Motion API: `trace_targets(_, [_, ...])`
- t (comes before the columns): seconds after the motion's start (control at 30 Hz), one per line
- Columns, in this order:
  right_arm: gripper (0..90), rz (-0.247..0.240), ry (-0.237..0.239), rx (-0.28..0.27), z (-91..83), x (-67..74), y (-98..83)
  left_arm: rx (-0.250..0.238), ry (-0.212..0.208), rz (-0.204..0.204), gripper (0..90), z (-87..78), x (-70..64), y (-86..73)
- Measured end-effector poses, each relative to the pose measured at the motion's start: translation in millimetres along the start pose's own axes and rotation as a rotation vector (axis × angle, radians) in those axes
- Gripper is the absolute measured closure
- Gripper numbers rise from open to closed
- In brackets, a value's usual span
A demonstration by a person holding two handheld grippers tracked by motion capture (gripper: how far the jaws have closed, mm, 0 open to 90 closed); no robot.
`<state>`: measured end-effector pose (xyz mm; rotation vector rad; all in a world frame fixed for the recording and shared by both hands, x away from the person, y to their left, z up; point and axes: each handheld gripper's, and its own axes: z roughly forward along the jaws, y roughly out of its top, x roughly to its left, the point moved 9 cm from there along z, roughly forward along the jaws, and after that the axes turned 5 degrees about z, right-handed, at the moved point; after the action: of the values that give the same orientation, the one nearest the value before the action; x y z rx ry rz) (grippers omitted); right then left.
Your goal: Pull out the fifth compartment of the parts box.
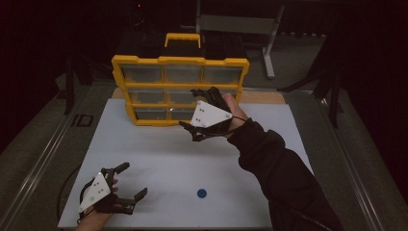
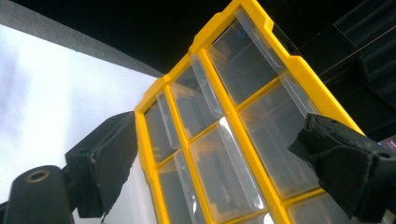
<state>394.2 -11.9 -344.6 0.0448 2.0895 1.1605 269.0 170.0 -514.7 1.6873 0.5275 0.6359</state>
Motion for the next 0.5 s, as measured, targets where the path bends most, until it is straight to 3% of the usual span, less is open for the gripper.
trace_targets(0.17, [12.3,-0.03,0.008,0.002,16.3,-2.0,3.7,-0.003,-0.004,0.002,0.0,-0.1,-0.4,0.2])
trace_targets(0.33, [16.8,-0.112,0.007,-0.025,31.6,-2.3,7.6,-0.005,-0.005,0.001,0.0,-0.1,-0.7,0.3])
trace_targets(0.5, [20.5,-0.158,0.024,-0.012,48.7,-2.1,4.3,-0.006,-0.009,0.002,0.0,-0.4,-1.1,0.1])
